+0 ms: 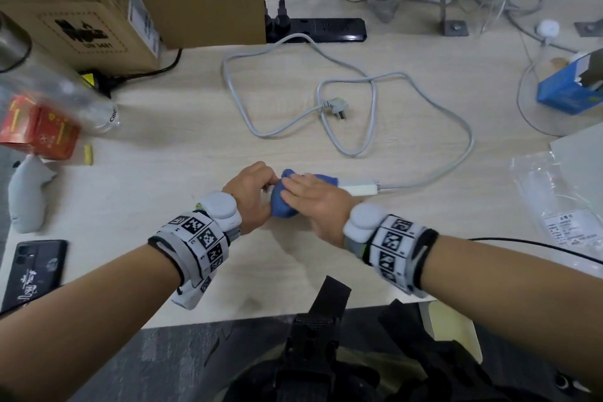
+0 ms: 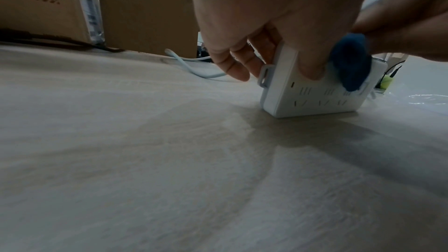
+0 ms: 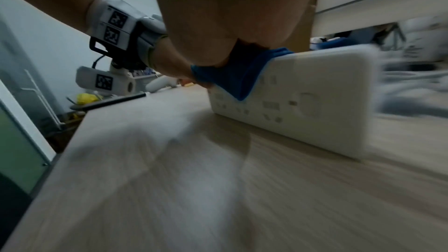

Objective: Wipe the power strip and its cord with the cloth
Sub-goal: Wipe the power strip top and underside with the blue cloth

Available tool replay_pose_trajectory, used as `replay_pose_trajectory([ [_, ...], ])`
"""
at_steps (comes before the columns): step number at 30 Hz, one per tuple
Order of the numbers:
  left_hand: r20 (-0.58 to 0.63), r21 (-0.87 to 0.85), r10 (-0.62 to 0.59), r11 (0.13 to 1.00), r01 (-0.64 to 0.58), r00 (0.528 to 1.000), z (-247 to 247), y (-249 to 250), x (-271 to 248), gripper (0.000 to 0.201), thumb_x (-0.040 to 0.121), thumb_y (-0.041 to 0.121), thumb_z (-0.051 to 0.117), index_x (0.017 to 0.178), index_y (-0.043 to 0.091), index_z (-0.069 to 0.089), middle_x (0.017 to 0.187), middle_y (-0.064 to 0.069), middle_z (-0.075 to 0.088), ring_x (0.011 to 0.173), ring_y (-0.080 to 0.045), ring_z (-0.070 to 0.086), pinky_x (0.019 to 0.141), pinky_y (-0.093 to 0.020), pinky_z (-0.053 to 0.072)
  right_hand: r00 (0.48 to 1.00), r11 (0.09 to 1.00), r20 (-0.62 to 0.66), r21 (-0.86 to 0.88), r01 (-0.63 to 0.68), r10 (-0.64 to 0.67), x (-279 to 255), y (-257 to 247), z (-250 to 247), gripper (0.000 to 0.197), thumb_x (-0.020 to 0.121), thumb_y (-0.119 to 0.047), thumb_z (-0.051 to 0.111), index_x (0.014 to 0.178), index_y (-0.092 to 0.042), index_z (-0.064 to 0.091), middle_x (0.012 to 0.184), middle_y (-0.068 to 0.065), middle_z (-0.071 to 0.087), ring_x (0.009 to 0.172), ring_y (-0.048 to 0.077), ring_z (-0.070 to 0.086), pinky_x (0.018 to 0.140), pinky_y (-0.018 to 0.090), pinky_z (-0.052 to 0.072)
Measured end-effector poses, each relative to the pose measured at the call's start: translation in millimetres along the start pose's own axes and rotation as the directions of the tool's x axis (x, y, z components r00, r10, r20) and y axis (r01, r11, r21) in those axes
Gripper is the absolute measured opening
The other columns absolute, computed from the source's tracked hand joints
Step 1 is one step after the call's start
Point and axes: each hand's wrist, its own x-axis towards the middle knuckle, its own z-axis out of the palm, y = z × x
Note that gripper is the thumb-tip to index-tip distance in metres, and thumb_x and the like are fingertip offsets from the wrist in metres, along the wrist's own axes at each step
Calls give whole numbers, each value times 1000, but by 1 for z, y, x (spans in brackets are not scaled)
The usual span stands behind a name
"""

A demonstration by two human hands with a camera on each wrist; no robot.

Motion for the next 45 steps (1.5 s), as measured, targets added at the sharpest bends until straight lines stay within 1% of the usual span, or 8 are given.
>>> replay_pose_trajectory([
  [8,42,88,-40,995,36,998,-3,1,1,32,67,25,81,88,14,60,85,2,53,74,-19,51,65,-31,43,998,998,-61,56,-12,16,-55,47,-29,36,74,13,59,109,9,67,118,26,63,118,27,47,114,18,18],
  [18,39,80,-37,996,34,999,-5,4,1,31,67,26,82,86,15,60,84,3,53,72,-19,52,64,-32,44,990,992,-61,-2,-127,126,-61,46,-30,47,59,19,70,105,8,69,113,28,65,114,38,55,114,17,15],
  [23,2,16,-2,1000,2,1000,-4,1,-1,27,68,35,61,78,10,56,77,1,49,64,-22,49,57,-35,43,947,995,311,-82,-54,77,23,-14,-19,46,73,8,70,118,11,60,130,29,53,122,43,52,103,32,34],
  [26,5,18,4,1000,-4,1000,-6,-1,-2,33,67,42,58,80,11,57,79,4,49,65,-20,49,59,-31,40,954,998,293,39,53,-62,17,-19,-27,51,40,14,87,88,13,70,98,32,68,89,46,68,72,40,55],
  [29,8,58,-29,998,29,1000,-7,1,-1,33,67,33,78,85,12,60,81,7,49,70,-19,51,62,-35,45,985,982,75,-90,165,-158,-18,8,-43,33,38,8,79,70,6,71,75,24,71,80,27,73,106,11,26],
  [33,4,107,-60,992,59,998,-6,2,-2,34,67,29,82,89,15,60,83,10,48,74,-16,51,67,-36,48,993,997,-90,12,-73,74,-81,66,-51,52,61,20,74,109,1,69,116,20,66,138,5,33,115,13,15],
  [40,1,93,-85,992,85,996,-7,1,-2,32,70,30,79,95,19,63,89,7,54,78,-13,54,71,-29,47,939,946,-119,73,-315,321,-72,58,-62,32,67,9,66,95,-3,76,90,15,75,79,32,73,78,31,54],
  [45,231,59,-343,939,339,910,-16,5,11,21,82,36,68,100,26,70,89,9,68,82,-12,62,68,-22,47,833,859,-211,151,-489,511,-66,55,-66,30,81,-7,54,104,-6,74,101,12,74,92,32,70,85,31,51],
])
